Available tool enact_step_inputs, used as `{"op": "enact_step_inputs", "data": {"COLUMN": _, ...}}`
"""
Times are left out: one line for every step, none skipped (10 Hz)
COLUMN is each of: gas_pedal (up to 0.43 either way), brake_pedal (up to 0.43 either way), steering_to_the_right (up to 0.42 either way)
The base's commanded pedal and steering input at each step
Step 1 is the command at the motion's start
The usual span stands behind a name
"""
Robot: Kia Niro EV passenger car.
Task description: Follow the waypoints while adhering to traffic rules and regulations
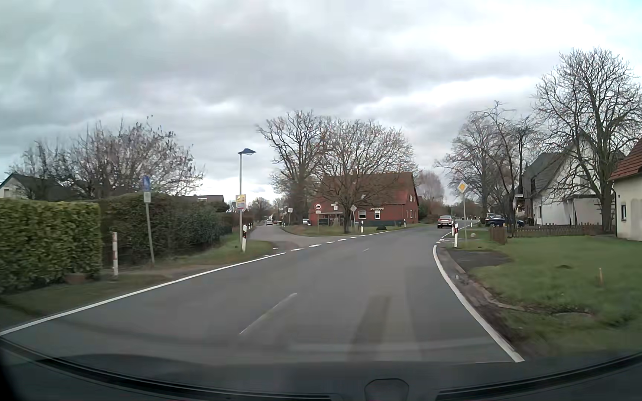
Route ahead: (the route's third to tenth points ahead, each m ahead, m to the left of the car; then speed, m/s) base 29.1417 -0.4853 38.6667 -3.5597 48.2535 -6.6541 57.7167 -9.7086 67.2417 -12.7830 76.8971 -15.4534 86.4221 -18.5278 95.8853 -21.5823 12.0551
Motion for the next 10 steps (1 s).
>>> {"op": "enact_step_inputs", "data": {"gas_pedal": 0.067, "brake_pedal": 0.000, "steering_to_the_right": 0.042}}
{"op": "enact_step_inputs", "data": {"gas_pedal": 0.067, "brake_pedal": 0.000, "steering_to_the_right": 0.041}}
{"op": "enact_step_inputs", "data": {"gas_pedal": 0.067, "brake_pedal": 0.000, "steering_to_the_right": 0.041}}
{"op": "enact_step_inputs", "data": {"gas_pedal": 0.067, "brake_pedal": 0.000, "steering_to_the_right": 0.041}}
{"op": "enact_step_inputs", "data": {"gas_pedal": 0.067, "brake_pedal": 0.000, "steering_to_the_right": 0.041}}
{"op": "enact_step_inputs", "data": {"gas_pedal": 0.067, "brake_pedal": 0.000, "steering_to_the_right": 0.041}}
{"op": "enact_step_inputs", "data": {"gas_pedal": 0.087, "brake_pedal": 0.000, "steering_to_the_right": 0.041}}
{"op": "enact_step_inputs", "data": {"gas_pedal": 0.087, "brake_pedal": 0.000, "steering_to_the_right": 0.041}}
{"op": "enact_step_inputs", "data": {"gas_pedal": 0.087, "brake_pedal": 0.000, "steering_to_the_right": 0.041}}
{"op": "enact_step_inputs", "data": {"gas_pedal": 0.087, "brake_pedal": 0.000, "steering_to_the_right": 0.041}}
